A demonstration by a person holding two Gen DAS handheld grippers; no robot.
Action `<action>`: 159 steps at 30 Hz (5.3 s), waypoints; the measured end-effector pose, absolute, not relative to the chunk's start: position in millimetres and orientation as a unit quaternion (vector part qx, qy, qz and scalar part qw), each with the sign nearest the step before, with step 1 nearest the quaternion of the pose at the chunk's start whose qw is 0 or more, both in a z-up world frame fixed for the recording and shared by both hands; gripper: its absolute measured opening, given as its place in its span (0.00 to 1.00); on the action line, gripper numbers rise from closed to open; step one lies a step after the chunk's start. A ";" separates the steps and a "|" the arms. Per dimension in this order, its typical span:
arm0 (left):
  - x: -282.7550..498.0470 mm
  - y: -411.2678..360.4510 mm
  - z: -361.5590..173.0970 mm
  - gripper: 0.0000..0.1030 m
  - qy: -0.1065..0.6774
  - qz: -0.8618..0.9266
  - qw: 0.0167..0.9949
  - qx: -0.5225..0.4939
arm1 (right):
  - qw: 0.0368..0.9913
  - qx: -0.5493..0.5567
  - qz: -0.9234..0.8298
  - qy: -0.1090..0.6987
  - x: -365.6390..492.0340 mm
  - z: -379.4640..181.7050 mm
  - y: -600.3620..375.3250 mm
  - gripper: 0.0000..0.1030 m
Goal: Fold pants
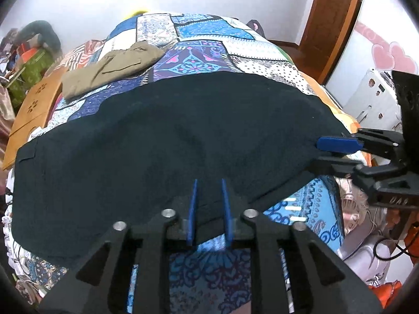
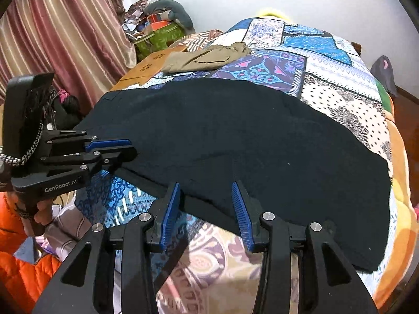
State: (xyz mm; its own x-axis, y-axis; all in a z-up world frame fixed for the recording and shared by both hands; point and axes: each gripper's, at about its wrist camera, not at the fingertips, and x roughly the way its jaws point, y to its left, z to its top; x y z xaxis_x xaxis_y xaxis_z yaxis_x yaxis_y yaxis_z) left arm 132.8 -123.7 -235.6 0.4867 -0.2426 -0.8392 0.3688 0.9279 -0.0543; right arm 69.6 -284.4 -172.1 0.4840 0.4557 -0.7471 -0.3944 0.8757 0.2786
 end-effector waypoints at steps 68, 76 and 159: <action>176.3 -216.1 -185.5 0.55 0.387 -0.232 0.885 0.112 | 0.910 0.256 0.076 0.318 62.7 -120.3 -423.7 0.09; 176.1 -141.9 -159.2 0.55 0.354 -0.194 0.913 0.052 | 0.928 0.197 0.130 0.289 85.4 -80.3 -363.2 0.09; 120.3 112.8 -212.4 0.56 0.418 0.035 0.902 -0.102 | 0.874 -0.041 0.294 0.384 116.8 -117.7 -161.6 0.50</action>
State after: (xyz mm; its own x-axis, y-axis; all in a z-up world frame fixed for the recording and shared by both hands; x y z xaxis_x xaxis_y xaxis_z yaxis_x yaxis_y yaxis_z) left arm 120.3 112.8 -212.4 0.6481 -0.0211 -0.7613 -0.1491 0.9768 -0.1540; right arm 116.8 -161.6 -117.7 0.5326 0.4819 -0.6958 -0.5451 0.8242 0.1536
